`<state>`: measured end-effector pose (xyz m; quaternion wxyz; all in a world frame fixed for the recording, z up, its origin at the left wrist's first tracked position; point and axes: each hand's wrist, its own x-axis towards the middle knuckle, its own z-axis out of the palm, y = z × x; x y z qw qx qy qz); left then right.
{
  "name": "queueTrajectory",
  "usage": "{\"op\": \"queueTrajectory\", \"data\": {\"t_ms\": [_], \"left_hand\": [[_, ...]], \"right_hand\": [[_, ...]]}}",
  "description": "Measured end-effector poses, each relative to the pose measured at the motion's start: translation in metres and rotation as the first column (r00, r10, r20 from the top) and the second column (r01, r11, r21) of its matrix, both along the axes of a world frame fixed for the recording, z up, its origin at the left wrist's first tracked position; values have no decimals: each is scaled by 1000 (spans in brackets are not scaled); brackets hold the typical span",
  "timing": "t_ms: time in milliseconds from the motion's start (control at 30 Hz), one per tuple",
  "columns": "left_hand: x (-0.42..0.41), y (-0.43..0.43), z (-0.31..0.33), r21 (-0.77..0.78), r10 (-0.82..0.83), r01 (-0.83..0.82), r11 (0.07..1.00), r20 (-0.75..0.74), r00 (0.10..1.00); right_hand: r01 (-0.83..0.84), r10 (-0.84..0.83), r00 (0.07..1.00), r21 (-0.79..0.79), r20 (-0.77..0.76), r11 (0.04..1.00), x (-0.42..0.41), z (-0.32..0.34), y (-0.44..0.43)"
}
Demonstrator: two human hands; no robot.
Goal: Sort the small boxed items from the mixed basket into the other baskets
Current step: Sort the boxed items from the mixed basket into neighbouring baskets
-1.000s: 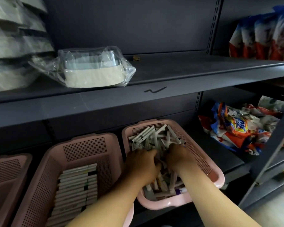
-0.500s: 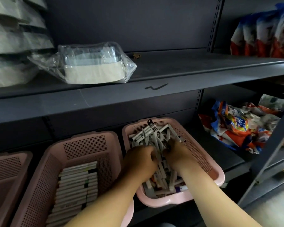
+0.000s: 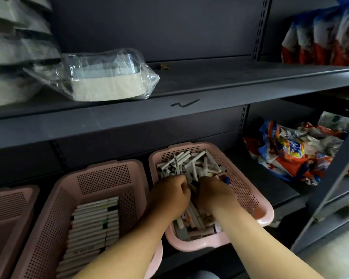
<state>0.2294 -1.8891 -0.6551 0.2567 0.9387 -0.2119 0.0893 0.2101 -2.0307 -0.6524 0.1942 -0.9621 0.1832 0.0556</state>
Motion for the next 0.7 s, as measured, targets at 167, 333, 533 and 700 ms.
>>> {"op": "queueTrajectory", "data": {"t_ms": [167, 333, 533, 700], "left_hand": [[-1, 0, 2, 9, -9, 9, 1000, -6, 1000], [2, 0, -3, -32, -1, 0, 999, -12, 1000], [2, 2, -4, -68, -40, 41, 997, 11, 999], [2, 5, 2, -303, -72, 46, 952, -74, 995]], "right_hand": [[42, -43, 999, 75, 3, 996, 2, -2, -2], [68, -84, 992, 168, 94, 983, 0, 5, -6], [60, -112, 975, 256, 190, 965, -5, 15, -13], [-12, -106, 955, 394, 276, 919, -5, 24, -17]]}}
